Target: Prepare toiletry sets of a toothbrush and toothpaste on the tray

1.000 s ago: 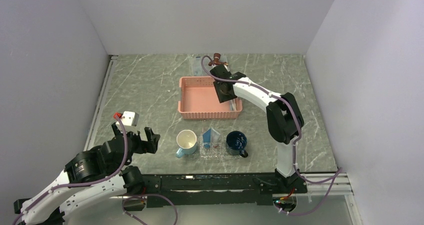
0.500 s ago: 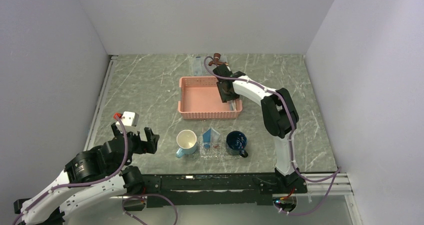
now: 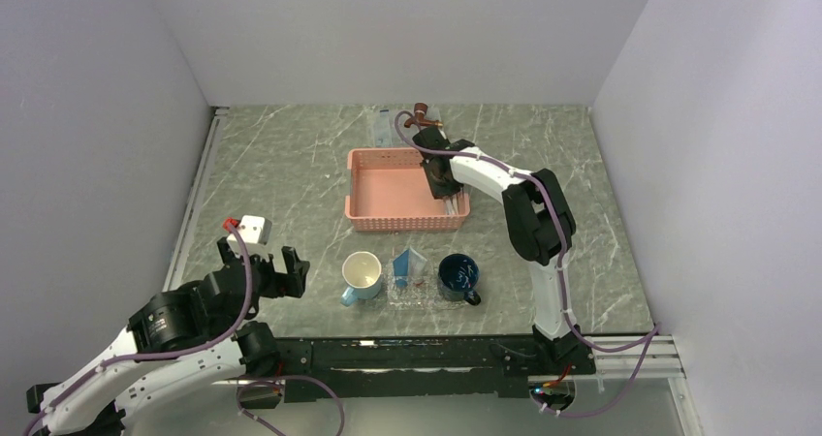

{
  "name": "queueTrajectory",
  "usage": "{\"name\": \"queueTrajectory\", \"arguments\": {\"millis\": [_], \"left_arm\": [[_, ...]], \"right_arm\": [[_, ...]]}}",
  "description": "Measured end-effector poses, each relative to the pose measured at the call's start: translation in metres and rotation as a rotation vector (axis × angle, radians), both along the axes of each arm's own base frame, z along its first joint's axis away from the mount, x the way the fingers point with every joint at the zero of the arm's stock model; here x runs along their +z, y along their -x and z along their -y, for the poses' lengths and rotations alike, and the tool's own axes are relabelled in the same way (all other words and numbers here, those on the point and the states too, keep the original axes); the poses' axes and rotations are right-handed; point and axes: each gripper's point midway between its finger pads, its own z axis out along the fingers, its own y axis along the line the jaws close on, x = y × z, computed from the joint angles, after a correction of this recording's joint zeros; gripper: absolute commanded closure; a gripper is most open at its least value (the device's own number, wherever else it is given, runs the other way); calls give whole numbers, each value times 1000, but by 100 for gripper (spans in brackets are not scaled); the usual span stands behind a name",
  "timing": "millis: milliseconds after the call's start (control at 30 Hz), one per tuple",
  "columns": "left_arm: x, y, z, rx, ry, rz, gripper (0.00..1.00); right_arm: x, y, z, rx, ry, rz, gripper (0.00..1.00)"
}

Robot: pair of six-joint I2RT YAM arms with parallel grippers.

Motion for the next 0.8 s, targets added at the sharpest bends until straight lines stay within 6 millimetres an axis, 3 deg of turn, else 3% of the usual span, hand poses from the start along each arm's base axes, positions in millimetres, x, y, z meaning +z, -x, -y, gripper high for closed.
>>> {"name": "queueTrajectory", "arguments": {"millis": [300,600,800], "left_arm": [[0,-1,-1,5,-5,1,1],[0,-1,-1,6,-6,0,1],[0,-1,-1,6,-6,0,1]], "right_arm": [[-1,1,-3,8,-16,-8,78],[-5,1,-6,12,-30,-16,99],[-5,0,-9,13,-46,-17,100]]}}
